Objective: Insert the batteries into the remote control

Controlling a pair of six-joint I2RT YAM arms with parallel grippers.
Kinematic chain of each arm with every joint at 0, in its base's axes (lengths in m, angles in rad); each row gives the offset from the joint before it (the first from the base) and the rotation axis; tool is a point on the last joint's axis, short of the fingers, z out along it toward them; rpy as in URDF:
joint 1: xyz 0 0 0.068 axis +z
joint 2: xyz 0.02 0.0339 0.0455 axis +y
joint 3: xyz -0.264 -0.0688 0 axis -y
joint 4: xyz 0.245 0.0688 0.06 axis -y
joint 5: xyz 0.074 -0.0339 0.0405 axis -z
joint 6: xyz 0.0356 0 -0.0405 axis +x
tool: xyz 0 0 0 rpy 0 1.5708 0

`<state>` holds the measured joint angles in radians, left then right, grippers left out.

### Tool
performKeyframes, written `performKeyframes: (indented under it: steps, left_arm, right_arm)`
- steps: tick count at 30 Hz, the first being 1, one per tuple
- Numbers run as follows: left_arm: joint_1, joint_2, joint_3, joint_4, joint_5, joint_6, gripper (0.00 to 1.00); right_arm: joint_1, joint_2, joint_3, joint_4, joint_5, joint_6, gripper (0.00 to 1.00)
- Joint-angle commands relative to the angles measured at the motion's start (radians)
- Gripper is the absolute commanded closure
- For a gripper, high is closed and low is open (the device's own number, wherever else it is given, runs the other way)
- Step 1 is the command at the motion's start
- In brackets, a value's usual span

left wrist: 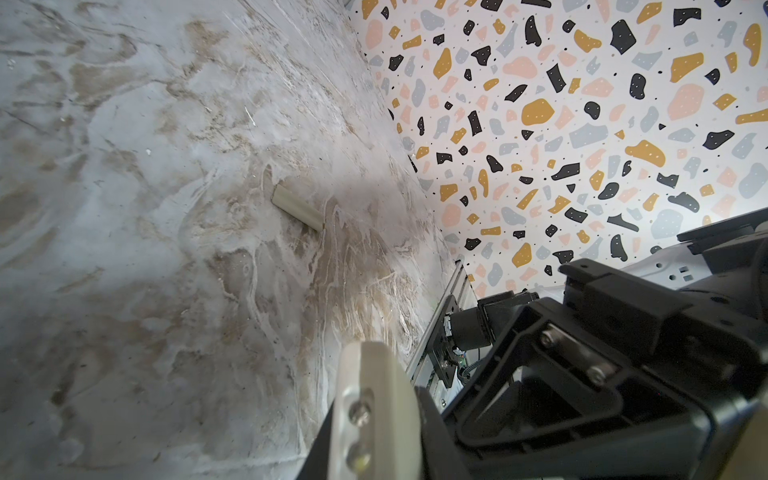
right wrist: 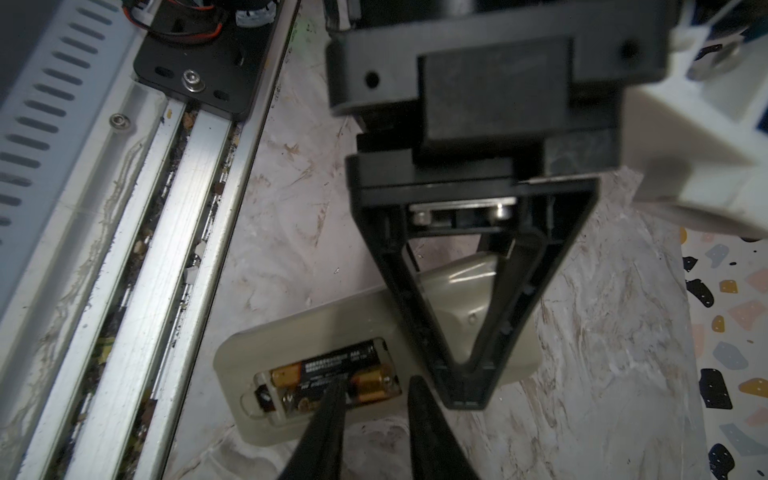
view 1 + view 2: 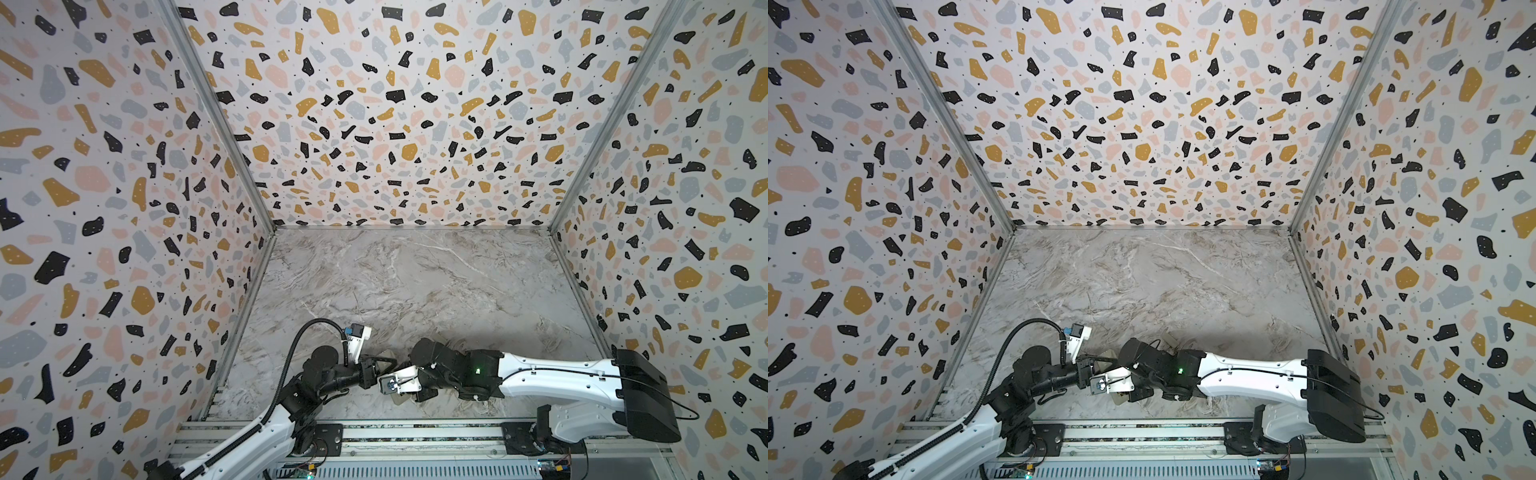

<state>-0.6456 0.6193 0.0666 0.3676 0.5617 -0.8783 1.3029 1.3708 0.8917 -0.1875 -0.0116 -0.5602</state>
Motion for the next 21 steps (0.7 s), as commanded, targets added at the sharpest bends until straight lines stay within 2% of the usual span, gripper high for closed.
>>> performKeyframes:
  steps: [1,21]
  left_arm:
    - [-0.005,-0.001,0.042,0.064,0.018,0.001,1.00]
    - [-0.004,-0.024,0.038,0.068,0.017,0.001,1.00]
  right_arm:
    - [0.003,-0.002,0.042,-0.013,-0.016,-0.006,0.73]
    - [0.003,0.042,0.046,-0.040,-0.008,-0.003,0.79]
